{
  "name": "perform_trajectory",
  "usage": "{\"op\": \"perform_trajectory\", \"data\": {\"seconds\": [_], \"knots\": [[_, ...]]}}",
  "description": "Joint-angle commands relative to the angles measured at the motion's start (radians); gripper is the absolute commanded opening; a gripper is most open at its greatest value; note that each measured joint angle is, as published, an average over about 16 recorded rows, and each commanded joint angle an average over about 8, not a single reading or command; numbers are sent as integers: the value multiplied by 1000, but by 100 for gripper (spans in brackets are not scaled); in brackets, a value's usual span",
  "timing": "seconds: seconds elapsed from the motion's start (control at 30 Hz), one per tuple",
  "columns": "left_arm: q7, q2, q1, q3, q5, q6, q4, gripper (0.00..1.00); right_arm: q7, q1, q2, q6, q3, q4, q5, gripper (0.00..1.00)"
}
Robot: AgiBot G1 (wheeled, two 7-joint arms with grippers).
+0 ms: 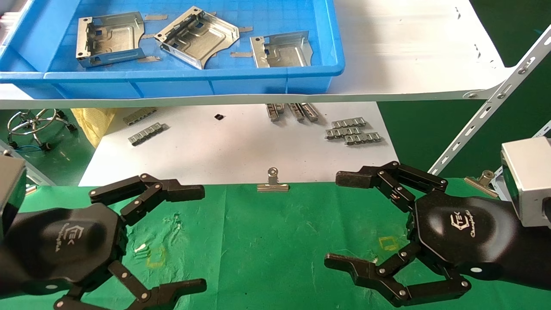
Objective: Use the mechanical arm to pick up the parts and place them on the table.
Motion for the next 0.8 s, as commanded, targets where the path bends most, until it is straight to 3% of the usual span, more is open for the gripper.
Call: {"op": "perform_trajectory", "data": {"seconds": [0.03, 0.37, 0.63, 0.8], "knots": [[0, 0, 0, 0, 0, 0, 0, 100, 0, 0, 0, 0, 0, 0, 0, 100], [0, 0, 0, 0, 0, 0, 0, 100, 0, 0, 0, 0, 0, 0, 0, 100], [0, 0, 0, 0, 0, 0, 0, 100, 0, 0, 0, 0, 0, 0, 0, 0], [0, 0, 0, 0, 0, 0, 0, 100, 0, 0, 0, 0, 0, 0, 0, 0]]}}
